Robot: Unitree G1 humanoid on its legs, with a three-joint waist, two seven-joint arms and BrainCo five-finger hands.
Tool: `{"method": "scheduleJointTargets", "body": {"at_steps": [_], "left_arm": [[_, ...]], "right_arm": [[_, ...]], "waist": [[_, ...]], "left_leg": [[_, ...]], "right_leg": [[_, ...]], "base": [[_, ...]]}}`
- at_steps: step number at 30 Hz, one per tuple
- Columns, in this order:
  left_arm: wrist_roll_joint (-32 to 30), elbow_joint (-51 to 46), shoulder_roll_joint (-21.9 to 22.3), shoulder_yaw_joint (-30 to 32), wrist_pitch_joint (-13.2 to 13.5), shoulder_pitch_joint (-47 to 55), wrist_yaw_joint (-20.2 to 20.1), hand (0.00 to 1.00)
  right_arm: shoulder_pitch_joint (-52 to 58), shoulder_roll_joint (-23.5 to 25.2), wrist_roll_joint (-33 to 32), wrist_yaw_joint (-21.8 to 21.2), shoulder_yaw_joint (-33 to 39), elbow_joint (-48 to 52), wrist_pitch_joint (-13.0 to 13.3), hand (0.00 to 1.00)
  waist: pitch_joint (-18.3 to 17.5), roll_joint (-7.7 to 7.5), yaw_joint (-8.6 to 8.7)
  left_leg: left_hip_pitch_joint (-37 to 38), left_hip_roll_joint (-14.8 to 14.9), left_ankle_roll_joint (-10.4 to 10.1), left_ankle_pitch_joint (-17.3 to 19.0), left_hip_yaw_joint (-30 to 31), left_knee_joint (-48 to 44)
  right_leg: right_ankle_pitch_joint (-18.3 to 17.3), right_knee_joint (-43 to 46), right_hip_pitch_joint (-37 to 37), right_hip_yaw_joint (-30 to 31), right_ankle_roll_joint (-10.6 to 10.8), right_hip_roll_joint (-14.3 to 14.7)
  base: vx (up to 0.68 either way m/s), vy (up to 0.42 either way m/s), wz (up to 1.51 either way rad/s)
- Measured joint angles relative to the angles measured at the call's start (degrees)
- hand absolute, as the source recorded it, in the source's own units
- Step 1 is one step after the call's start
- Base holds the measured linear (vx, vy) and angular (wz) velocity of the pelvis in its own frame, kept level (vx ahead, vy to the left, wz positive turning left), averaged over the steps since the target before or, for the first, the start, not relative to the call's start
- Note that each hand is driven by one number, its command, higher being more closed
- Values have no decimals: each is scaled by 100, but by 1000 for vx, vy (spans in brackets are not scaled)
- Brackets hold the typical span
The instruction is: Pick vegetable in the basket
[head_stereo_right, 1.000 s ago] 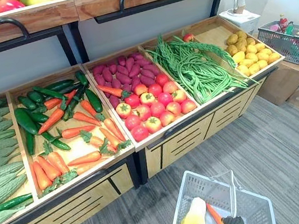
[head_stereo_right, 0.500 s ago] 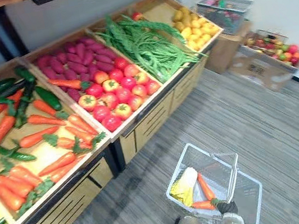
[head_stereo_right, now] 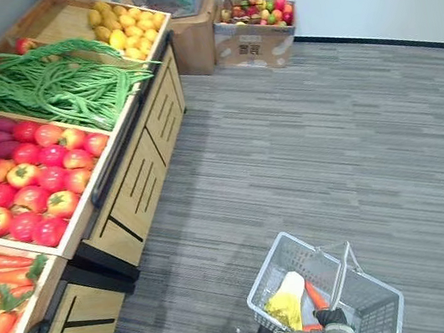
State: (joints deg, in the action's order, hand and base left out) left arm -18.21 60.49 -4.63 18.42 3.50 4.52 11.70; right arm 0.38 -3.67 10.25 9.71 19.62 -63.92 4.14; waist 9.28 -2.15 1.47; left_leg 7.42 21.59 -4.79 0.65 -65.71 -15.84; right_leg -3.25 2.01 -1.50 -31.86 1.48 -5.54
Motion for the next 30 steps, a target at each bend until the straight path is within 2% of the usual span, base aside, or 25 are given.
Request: {"method": "scheduleJointTargets", "body": {"at_steps": [1,2,3,4,5,6,7,8,9,11,12,13,16,18,23,30], "left_arm": [[37,-5,2,54,2,10,28,0],[191,-3,0,120,7,33,56,0],[236,-1,8,158,7,39,66,0],[366,-5,39,156,15,47,113,0],[469,-5,120,142,28,54,152,0],[470,-5,162,102,34,67,154,0],[472,-17,229,75,58,132,155,0],[473,-16,231,37,101,164,154,0],[477,-14,223,-22,140,221,139,0],[639,-2,222,-106,159,246,34,0],[680,8,230,-139,160,260,25,0],[686,50,216,-192,176,256,-44,0],[682,94,71,-255,228,281,-90,0],[682,112,28,-386,231,273,-88,0],[681,153,-1,-502,260,253,-169,0],[686,253,0,-492,264,222,-210,0]], "right_arm": [[-1,-23,3,-15,-136,7,31,100],[-5,-49,6,-24,-307,8,69,100],[-5,-61,8,-27,-395,8,114,100],[-6,-93,17,-30,-432,11,148,100],[-18,-160,44,-29,-433,5,159,100],[-17,-210,44,-31,-441,-2,158,100],[21,-263,45,-34,-496,-2,161,100],[24,-286,45,-37,-544,-2,162,100],[34,-305,45,-39,-611,2,163,100],[132,-340,45,-61,-653,6,171,100],[164,-366,44,-66,-650,10,177,100],[215,-361,44,-87,-653,-4,184,100],[225,-207,49,-149,-648,9,266,100],[219,-218,50,-144,-643,9,277,100],[202,-213,114,-165,-648,0,295,100],[203,-219,229,-272,-420,-46,270,100]], "waist": [[2,18,-1],[15,42,-19],[22,70,-30],[54,45,-63],[68,123,-79],[84,166,-105],[64,224,-138],[67,229,-161],[64,234,-177],[44,298,-174],[16,363,-171],[-36,353,-189],[-107,156,-171],[-131,132,-158],[-148,117,-172],[-170,135,-160]], "left_leg": [[19,353,-3,42,15,-557],[33,635,19,28,312,-1060],[-23,746,62,7,650,-1288],[-210,630,-24,248,1473,-1341],[-441,59,-106,595,2916,-1164],[-475,-173,-115,714,3371,-1025],[-530,-648,-150,855,4159,-638],[-541,-851,-162,886,4478,-420],[-599,-1164,-189,923,5077,29],[-678,-1369,-189,871,5896,777],[-716,-1352,-176,770,6018,910],[-680,-1403,-129,711,5824,880],[-608,-1641,31,792,5481,983],[-581,-1771,137,852,5329,985],[-303,-1954,154,862,5026,1149],[-233,-1914,222,914,5101,1171]], "right_leg": [[-25,-3,-25,192,-50,126],[-43,-6,-79,456,-156,241],[-42,-7,-103,611,-193,290],[-46,13,-100,860,-221,292],[-29,5,-72,1246,-231,246],[-16,-10,-57,1409,-210,235],[-15,-6,24,1767,-152,226],[-9,-5,62,1948,-147,229],[41,-8,139,2230,-68,239],[132,-15,226,2607,75,304],[158,-33,242,2669,118,354],[258,-130,223,2891,268,302],[424,-304,259,3170,409,82],[453,-263,331,3271,459,-40],[484,-267,282,3203,505,-158],[521,-450,103,2890,523,-133]], "base": [[-128,-83,-80],[-111,-76,-92],[-81,-49,-102],[-54,10,-127],[-56,51,-134],[-48,101,-157],[-40,99,-121],[-36,125,-150],[-21,107,-116],[-22,169,-106],[-2,231,-91],[21,177,-61],[76,213,-57],[125,242,-34],[74,96,-26],[1,-20,7]]}}
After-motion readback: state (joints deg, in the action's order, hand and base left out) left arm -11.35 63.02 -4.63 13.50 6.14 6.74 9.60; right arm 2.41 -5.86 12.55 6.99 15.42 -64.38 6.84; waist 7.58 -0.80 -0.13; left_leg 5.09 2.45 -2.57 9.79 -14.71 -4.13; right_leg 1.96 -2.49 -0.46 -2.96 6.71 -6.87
